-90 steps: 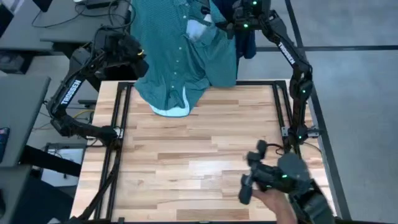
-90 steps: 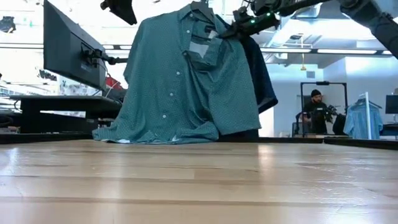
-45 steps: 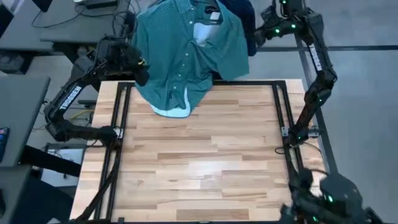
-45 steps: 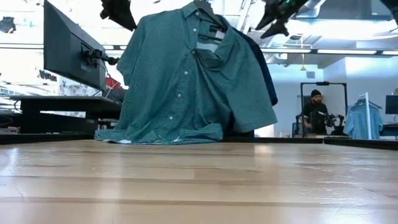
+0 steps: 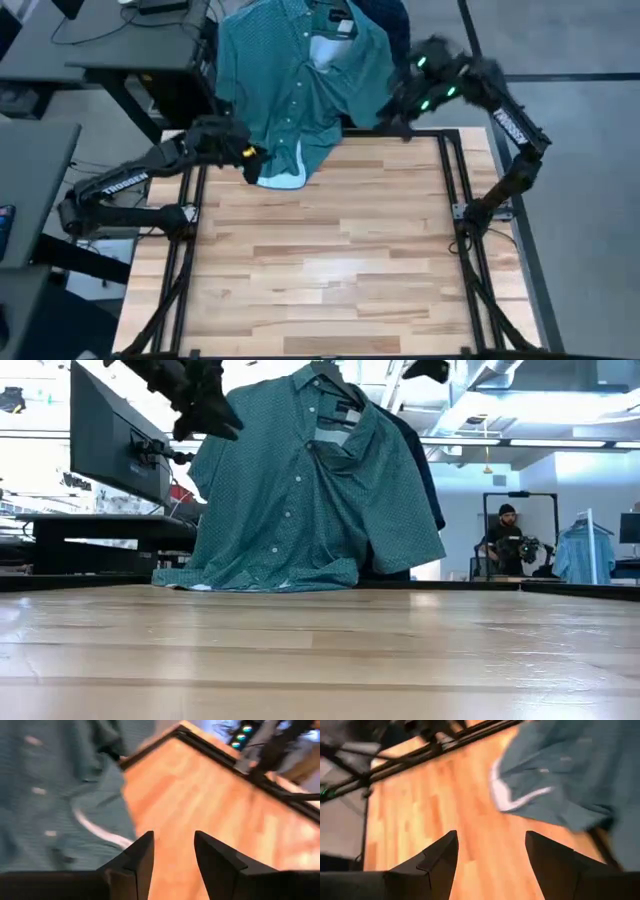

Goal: Hang clothes
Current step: Hang the green polo shirt on the rack

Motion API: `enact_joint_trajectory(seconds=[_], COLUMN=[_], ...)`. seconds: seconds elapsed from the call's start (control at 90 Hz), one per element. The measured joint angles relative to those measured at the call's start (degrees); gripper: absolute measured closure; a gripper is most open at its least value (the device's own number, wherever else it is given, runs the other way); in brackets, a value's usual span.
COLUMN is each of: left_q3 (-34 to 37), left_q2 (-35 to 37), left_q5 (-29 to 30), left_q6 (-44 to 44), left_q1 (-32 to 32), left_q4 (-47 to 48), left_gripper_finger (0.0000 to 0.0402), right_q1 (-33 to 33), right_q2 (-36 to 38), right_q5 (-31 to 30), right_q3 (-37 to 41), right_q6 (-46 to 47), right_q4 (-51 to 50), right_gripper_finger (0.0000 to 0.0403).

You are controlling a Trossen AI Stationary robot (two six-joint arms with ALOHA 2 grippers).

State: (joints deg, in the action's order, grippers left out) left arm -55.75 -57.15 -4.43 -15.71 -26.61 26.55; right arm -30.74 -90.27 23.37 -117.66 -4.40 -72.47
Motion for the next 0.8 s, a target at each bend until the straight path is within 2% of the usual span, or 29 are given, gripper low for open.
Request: enact_joint_trajectory(seconds=[0.089, 0.189, 0.322, 0.456, 0.6, 0.8], left_q3=[0.0, 0.0, 0.0, -0.1, -3.8, -10.7], left_q2=[-0.8, -1.0, -1.0, -1.0, -1.1, -1.1], left_q5=[2.2, 7.2, 16.8, 22.7, 28.3, 37.7], left_q6=[-1.9, -4.9, -9.9, -11.7, -11.7, -6.3], left_q1=[5.1, 10.2, 16.6, 21.0, 21.5, 15.2], left_q4=[-1.9, -3.8, -5.1, -4.9, -1.0, 4.7], left_gripper_finger=[0.0279, 0.0279, 0.0279, 0.0279, 0.0279, 0.0279], right_q1=[6.1, 11.7, 17.6, 22.4, 26.4, 26.5], right_q2=[1.8, 3.8, 6.9, 10.7, 12.9, 11.1], right_q5=[-0.1, -0.2, -0.1, -0.5, -1.0, -1.2], right_q3=[8.2, 17.6, 30.2, 41.6, 49.0, 50.7], right_q6=[1.3, 2.5, 6.0, 11.1, 16.6, 18.5], right_q4=[8.3, 15.6, 19.8, 25.4, 32.3, 35.0], right_gripper_finger=[0.0184, 0.0184, 0.0184, 0.0184, 0.0184, 0.0184])
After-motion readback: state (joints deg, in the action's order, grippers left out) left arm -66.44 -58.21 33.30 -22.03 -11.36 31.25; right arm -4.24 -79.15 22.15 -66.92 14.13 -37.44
